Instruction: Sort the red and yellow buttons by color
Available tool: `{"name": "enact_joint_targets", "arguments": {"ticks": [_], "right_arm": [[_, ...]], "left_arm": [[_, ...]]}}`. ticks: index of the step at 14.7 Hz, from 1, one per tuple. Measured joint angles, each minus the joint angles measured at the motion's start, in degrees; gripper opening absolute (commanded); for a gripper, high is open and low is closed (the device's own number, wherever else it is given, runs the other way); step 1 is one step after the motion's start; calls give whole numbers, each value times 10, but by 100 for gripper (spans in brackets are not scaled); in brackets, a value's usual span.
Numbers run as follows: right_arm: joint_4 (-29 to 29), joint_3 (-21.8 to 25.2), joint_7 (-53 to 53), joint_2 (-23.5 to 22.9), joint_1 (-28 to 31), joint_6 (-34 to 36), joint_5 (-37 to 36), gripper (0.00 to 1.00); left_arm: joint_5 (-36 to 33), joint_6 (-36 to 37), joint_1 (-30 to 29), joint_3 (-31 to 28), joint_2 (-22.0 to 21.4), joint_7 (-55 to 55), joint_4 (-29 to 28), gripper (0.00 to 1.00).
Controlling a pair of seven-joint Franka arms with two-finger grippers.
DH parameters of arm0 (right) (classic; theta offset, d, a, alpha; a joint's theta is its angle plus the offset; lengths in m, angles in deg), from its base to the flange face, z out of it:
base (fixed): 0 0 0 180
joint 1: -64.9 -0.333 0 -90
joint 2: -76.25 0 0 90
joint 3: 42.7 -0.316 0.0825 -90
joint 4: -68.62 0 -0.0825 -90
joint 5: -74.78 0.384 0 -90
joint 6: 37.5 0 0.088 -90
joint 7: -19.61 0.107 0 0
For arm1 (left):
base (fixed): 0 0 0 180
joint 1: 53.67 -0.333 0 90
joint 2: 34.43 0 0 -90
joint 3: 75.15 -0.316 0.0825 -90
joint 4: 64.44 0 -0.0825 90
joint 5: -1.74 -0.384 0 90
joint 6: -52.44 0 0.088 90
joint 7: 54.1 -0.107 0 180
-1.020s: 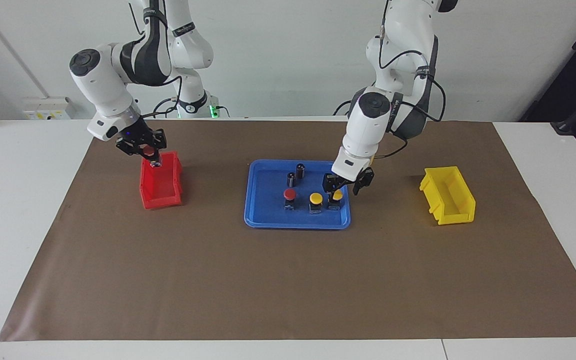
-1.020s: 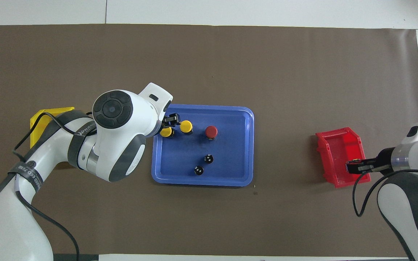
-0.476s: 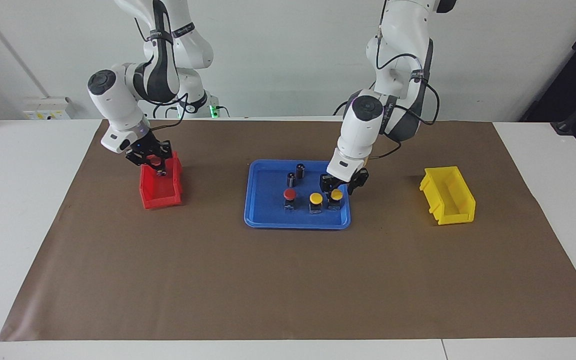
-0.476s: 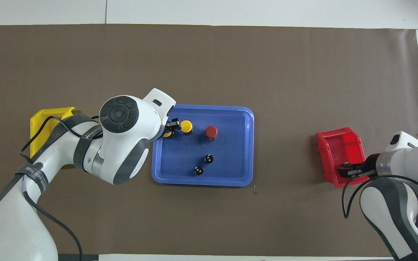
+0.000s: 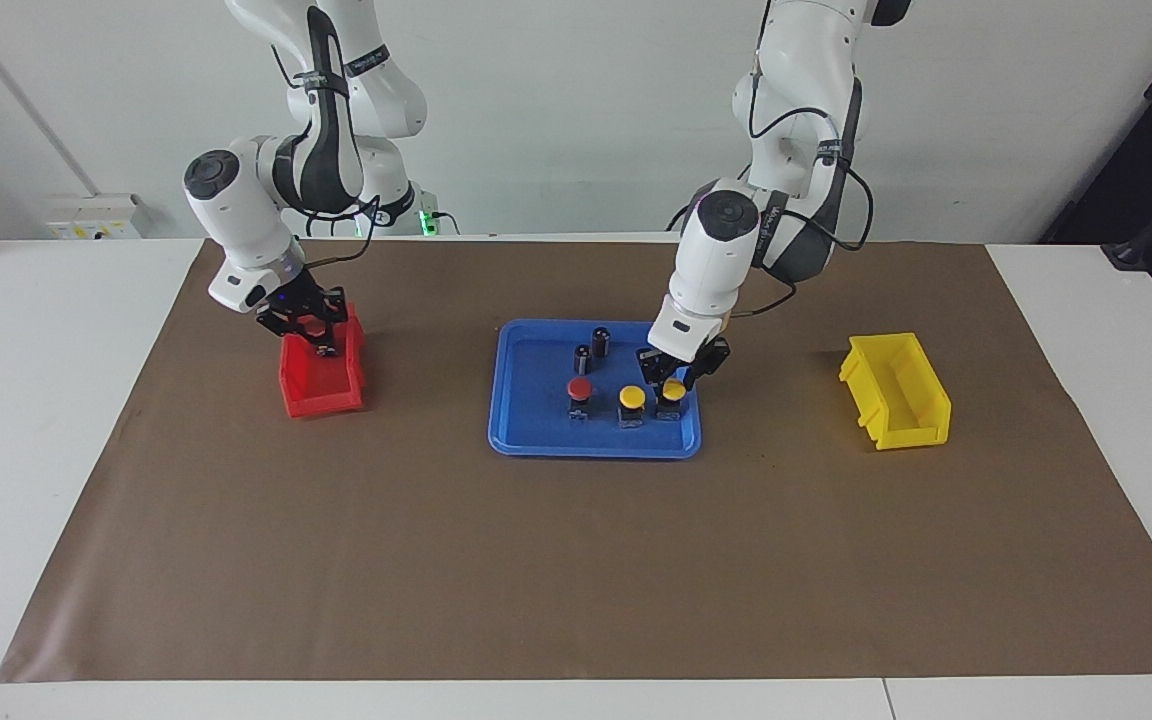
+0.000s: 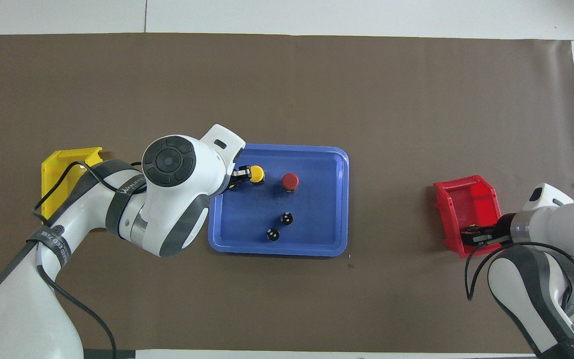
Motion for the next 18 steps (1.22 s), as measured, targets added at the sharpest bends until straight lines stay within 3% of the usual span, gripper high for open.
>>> {"name": "enact_joint_targets", "arguments": {"ticks": [2,4,7,9,11,16,18], "right_arm": [[-3,0,0,0,0,-5,0,48],[-4,0,0,0,0,-5,0,61],[-4,0,0,0,0,-6,0,63],[-1,0,0,0,0,-6,0,63],[9,0,0,0,0,0,0,63],[87,0,0,-1,0,88,0,63],[114,0,2,-2,0,116,1,75]], "left_arm": [[0,25,1,0,-1,9,14,1],[0,100,0,-2,-10,15,60,1],[-3,215,-22,-12,-60,-26,117,1],[-4,257,-80,-16,-101,-107,120,1],[-4,269,-152,-20,-121,-199,111,1],[-4,260,-296,-25,-120,-358,77,1],[-4,244,-316,-24,-120,-373,57,1]]}}
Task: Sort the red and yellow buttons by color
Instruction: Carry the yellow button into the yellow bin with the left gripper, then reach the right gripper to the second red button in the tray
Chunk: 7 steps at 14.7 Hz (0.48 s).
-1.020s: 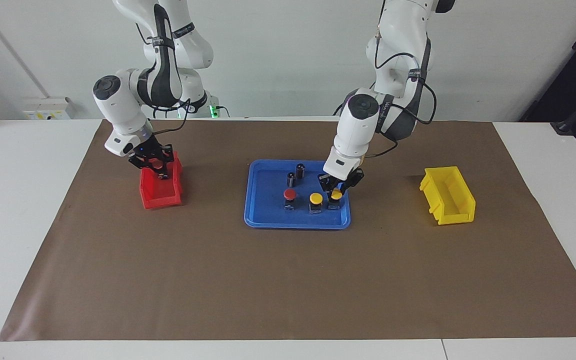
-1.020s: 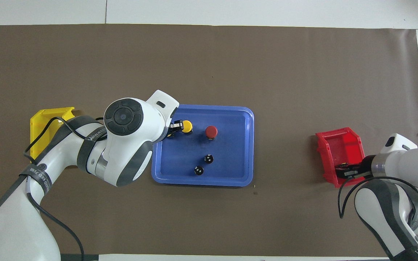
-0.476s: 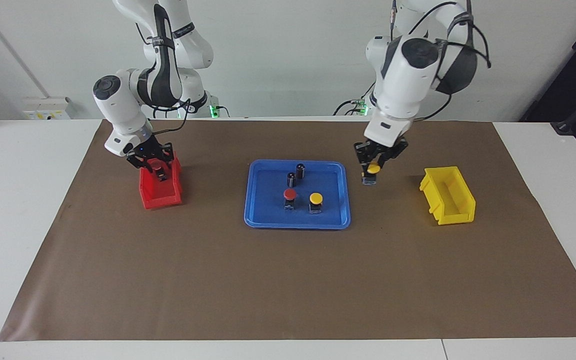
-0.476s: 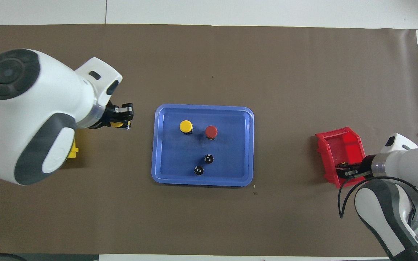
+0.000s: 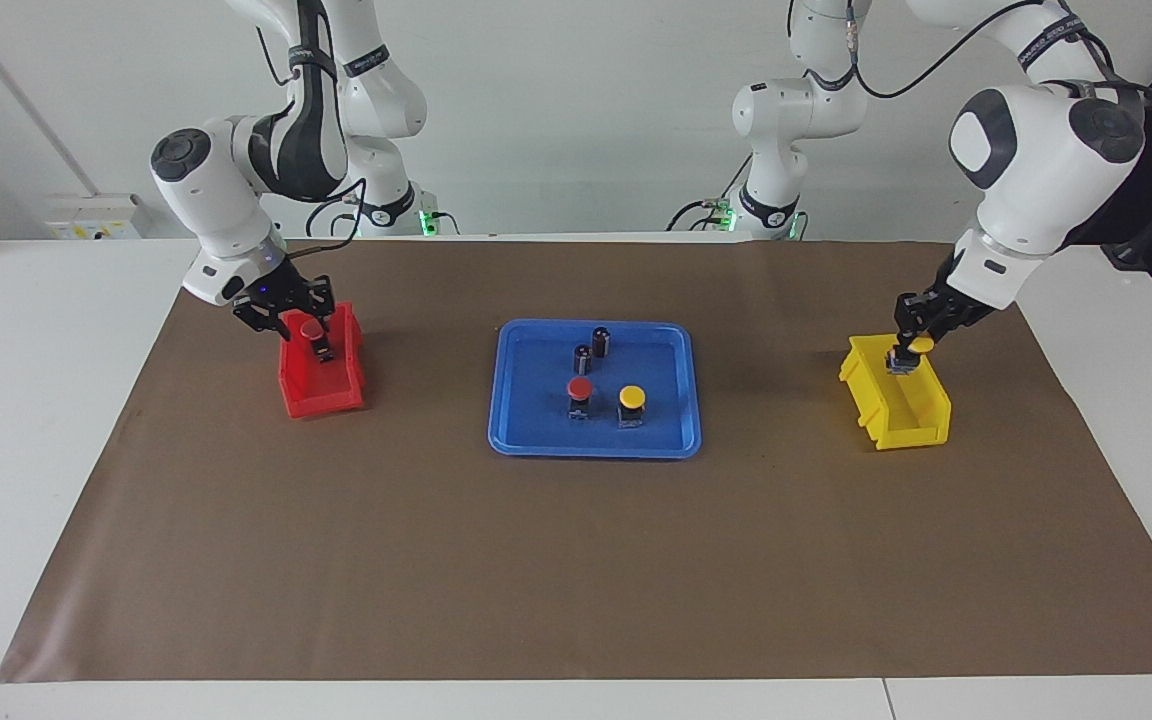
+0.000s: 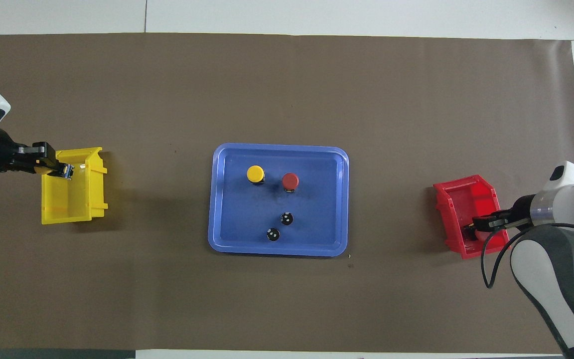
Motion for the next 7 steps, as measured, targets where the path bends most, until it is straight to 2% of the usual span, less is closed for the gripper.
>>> {"name": "enact_joint_targets", "arguments": {"ticks": [1,3,4,5,7], "right_arm": [[18,-2,12,0,-1,19,1,81],[77,-8,74,-6,-25,67,2,85],[115,-10,123,-17,-52,85,2,86],[158,-12,183,-33,-88,97,2,93],[244,-16,293,-82,-158,112,1,95]], "left_arm": [[0,-11,-4,1,0,-5,-14,1],[-1,-28,-12,1,-1,-20,-42,1],[-2,-35,-17,1,-1,-28,-53,1],[-2,-47,-24,1,-2,-33,-62,1],[-2,-72,-31,1,-3,-39,-83,1]]}}
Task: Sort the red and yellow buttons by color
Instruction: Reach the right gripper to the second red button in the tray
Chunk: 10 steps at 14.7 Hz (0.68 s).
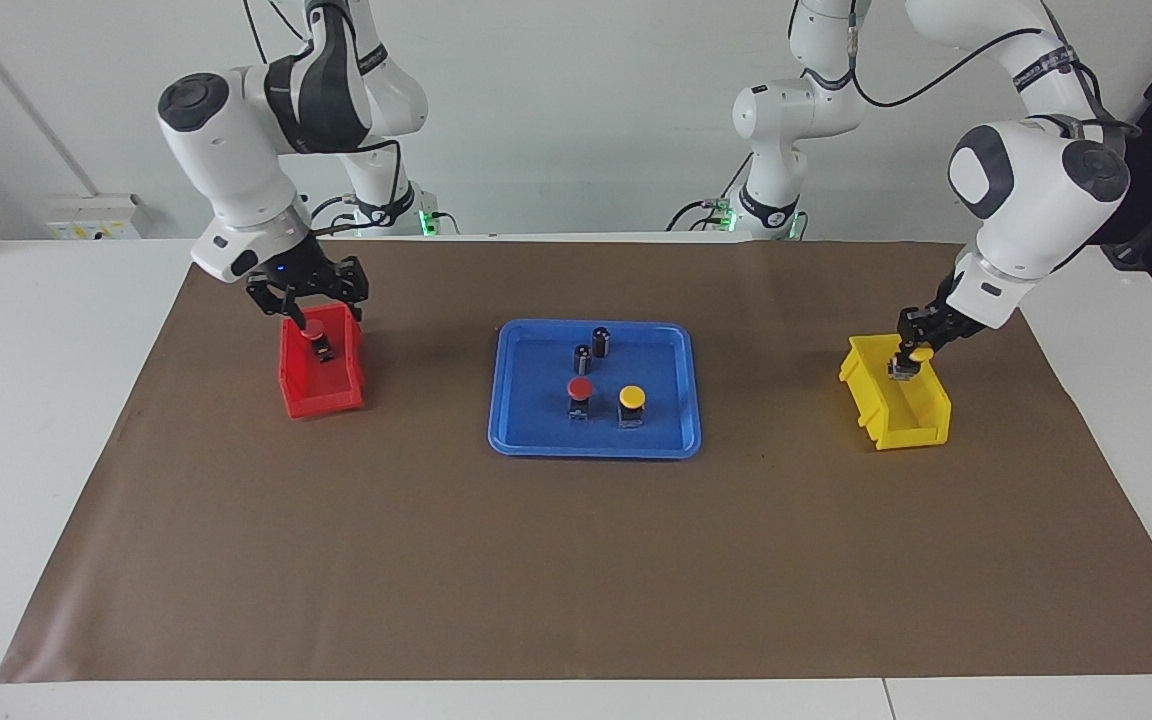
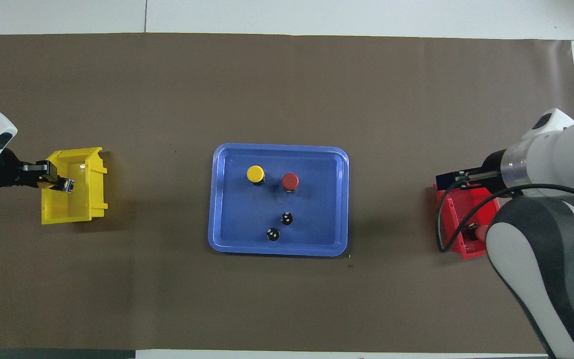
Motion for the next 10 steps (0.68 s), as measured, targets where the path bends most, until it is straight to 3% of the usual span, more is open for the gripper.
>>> {"name": "enact_joint_targets", "arguments": {"ticks": [2,5,7,10], "right_arm": [[93,-2,100,-71,-68,3,-8,94],[191,-2,200,-184,-150,-17,-49,84],[206,-2,232,-232,-181,-52,-53,76],[209,-1,266,-273,-212,-79,-74,75]], "left_arm": [[0,-24,-1,0,0,0,-24,1],[0,-35,-6,0,-1,-1,-48,1],[0,-50,-6,0,-4,-1,-64,1],[0,-73,-7,0,-8,6,-92,1]]}}
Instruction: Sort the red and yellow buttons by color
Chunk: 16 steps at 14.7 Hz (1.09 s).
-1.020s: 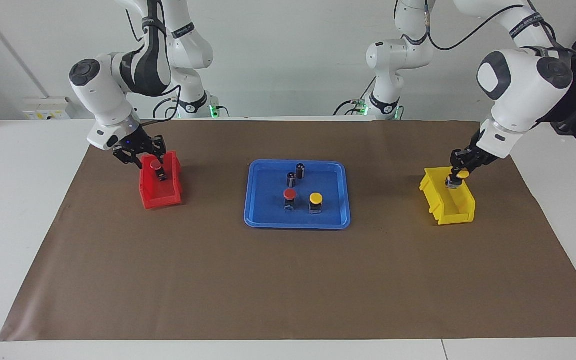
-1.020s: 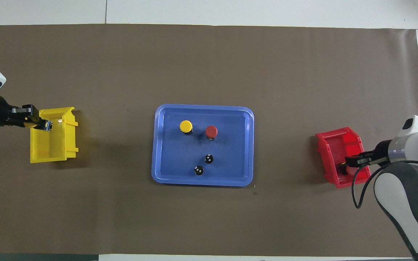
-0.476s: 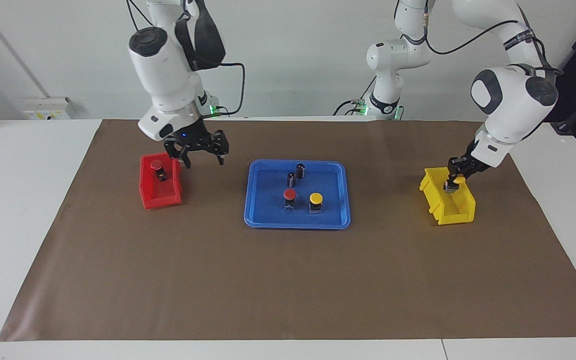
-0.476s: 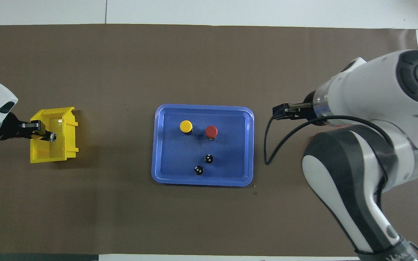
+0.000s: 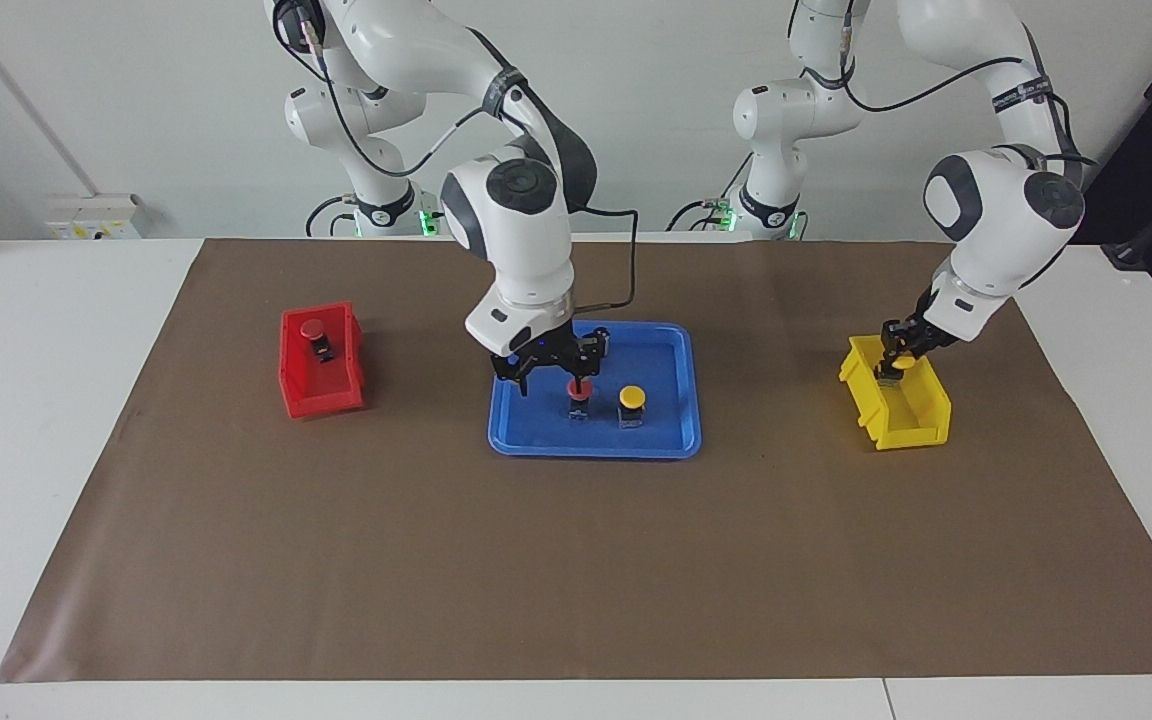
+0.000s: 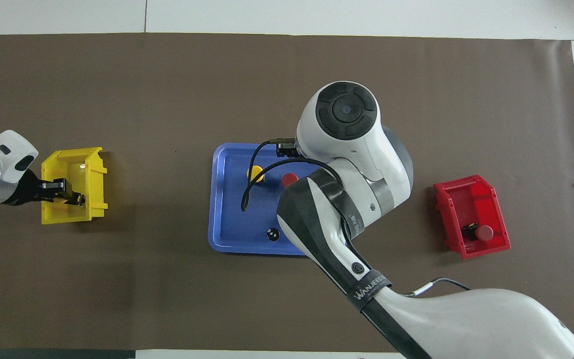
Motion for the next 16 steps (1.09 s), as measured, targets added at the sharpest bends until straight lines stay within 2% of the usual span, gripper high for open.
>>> {"name": "enact_joint_targets", "arguments": {"ticks": [5,13,15,16], "right_arm": [[-6,0,27,-29,-28,-36,-8,75],[-37,0,27,-31,-33,-50,-8,70],[-41,0,27,-31,-37,-52,-8,67],[-43,0,27,-31,-38,-52,-8,67]], "left_arm": [[0,-8,-8,0,-1,42,-14,1],[0,-31,-9,7,-1,7,-29,2],[-1,-31,-9,7,-1,1,-29,30],[-1,-31,-9,7,-1,0,-29,40]]}}
